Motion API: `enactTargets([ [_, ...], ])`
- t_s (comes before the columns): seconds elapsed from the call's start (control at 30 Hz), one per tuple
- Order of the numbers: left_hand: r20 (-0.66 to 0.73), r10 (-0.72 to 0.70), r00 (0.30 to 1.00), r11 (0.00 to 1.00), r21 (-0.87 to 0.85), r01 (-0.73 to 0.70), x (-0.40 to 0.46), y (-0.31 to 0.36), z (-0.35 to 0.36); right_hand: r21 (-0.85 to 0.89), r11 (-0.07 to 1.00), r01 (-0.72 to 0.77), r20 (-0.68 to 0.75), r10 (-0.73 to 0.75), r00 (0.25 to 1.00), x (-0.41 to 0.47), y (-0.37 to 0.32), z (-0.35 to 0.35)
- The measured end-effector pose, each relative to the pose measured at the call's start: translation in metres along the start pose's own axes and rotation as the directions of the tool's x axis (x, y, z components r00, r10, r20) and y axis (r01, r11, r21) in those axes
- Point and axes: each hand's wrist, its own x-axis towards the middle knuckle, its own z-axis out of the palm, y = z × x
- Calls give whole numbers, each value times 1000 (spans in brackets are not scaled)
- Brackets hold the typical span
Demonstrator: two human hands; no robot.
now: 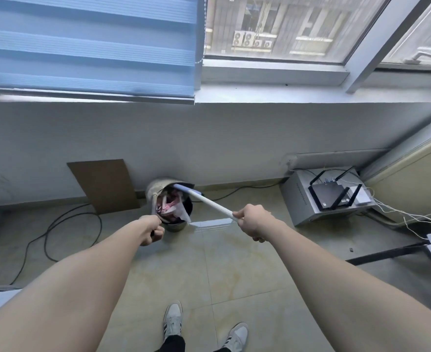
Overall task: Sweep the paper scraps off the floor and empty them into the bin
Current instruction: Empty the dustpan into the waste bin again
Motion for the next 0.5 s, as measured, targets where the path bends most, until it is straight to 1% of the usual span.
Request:
enactTargets([
  [0.1, -6, 6, 1000, 1000, 6, -6, 0, -1, 0, -12, 1000, 24, 14, -24, 1000, 2, -7, 7],
  [0.23, -24, 13, 1000, 1000, 20, -13, 1, -1, -4, -97, 993, 61, 50, -57, 997, 3, -18, 22],
  [0.33, -33, 21, 999, 1000, 18, -21, 4, 1, -9, -174, 983, 57, 64, -47, 997, 2, -19, 29],
  [0.5, -34, 33, 999, 999, 5, -33, 2, 6, -12, -232, 973, 18, 59, -4, 998, 0, -10, 22],
])
